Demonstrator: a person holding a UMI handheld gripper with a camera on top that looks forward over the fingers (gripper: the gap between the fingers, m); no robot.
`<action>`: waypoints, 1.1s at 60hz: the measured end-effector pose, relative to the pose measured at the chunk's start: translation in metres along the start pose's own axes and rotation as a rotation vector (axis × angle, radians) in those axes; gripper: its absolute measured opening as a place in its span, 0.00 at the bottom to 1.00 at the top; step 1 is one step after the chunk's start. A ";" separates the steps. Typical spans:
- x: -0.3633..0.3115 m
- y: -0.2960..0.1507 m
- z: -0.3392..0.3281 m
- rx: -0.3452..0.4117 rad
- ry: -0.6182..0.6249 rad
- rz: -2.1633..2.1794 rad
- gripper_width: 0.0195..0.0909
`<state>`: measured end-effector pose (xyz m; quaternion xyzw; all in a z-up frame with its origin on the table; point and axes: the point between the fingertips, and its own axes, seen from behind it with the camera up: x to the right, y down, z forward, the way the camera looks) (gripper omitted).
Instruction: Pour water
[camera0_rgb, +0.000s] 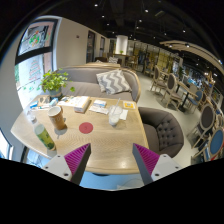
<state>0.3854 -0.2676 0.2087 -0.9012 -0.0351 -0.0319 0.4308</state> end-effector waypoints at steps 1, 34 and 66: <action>0.000 0.001 0.000 -0.002 0.002 0.000 0.93; -0.153 0.073 -0.001 -0.067 -0.028 0.004 0.92; -0.331 0.034 0.122 0.107 -0.082 0.101 0.93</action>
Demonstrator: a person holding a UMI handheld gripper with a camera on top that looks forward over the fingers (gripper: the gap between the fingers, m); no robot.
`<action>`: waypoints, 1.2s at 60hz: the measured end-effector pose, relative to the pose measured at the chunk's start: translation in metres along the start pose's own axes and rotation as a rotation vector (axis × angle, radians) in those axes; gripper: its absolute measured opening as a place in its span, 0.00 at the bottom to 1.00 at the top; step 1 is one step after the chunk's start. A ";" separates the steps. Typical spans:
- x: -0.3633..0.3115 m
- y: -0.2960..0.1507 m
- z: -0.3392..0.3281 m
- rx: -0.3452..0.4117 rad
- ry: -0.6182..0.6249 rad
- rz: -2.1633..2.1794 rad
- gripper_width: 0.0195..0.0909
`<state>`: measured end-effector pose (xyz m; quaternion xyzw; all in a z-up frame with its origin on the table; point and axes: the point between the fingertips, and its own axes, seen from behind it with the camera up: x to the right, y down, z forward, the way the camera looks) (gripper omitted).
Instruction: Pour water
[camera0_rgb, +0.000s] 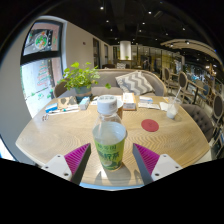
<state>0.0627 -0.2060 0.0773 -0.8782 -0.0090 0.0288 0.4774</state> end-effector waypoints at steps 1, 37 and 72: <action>0.001 -0.001 0.005 0.006 0.005 -0.001 0.93; 0.008 -0.033 0.022 0.092 0.048 -0.085 0.29; 0.181 -0.212 0.065 -0.014 0.584 -1.203 0.29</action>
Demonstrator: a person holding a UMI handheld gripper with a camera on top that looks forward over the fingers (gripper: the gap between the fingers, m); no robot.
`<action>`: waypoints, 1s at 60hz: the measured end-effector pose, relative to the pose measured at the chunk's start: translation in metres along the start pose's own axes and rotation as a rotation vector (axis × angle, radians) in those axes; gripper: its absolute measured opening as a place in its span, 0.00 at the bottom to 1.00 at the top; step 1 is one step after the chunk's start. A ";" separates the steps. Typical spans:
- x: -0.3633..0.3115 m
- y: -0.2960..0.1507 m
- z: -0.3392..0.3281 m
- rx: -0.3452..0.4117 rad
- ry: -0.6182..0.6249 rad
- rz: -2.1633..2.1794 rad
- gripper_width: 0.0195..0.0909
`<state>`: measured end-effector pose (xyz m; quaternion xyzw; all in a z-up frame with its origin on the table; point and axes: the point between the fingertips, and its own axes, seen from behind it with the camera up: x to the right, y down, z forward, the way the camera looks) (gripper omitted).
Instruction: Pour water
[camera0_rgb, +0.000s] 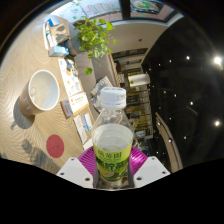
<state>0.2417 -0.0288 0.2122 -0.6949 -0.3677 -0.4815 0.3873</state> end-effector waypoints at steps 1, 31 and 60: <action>0.001 -0.002 0.003 0.001 0.010 -0.044 0.29; -0.029 -0.054 0.031 0.078 0.082 -0.707 0.29; 0.003 -0.043 0.001 0.164 -0.145 0.147 0.29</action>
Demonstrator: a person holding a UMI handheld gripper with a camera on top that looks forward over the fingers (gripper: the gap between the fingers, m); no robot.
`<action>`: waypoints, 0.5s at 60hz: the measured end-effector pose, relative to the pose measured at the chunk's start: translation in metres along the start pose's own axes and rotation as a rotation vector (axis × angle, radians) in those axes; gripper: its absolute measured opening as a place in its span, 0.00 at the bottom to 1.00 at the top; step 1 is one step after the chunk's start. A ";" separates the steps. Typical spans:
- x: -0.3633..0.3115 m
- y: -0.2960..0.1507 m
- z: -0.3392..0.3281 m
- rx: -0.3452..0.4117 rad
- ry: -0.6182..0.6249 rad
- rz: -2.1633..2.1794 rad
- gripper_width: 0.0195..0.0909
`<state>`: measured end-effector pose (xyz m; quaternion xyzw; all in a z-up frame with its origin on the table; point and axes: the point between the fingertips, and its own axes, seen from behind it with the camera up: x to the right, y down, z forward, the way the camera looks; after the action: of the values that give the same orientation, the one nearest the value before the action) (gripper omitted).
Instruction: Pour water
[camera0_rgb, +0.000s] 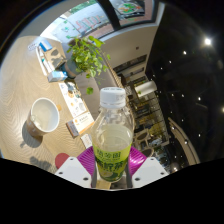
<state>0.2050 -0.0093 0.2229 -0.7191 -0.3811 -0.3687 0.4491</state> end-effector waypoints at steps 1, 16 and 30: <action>0.001 0.002 0.000 0.002 -0.007 0.049 0.29; -0.035 0.007 0.012 0.110 -0.239 0.657 0.29; -0.100 0.041 0.045 0.058 -0.391 0.860 0.29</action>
<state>0.2060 -0.0023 0.1061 -0.8549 -0.1362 0.0039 0.5006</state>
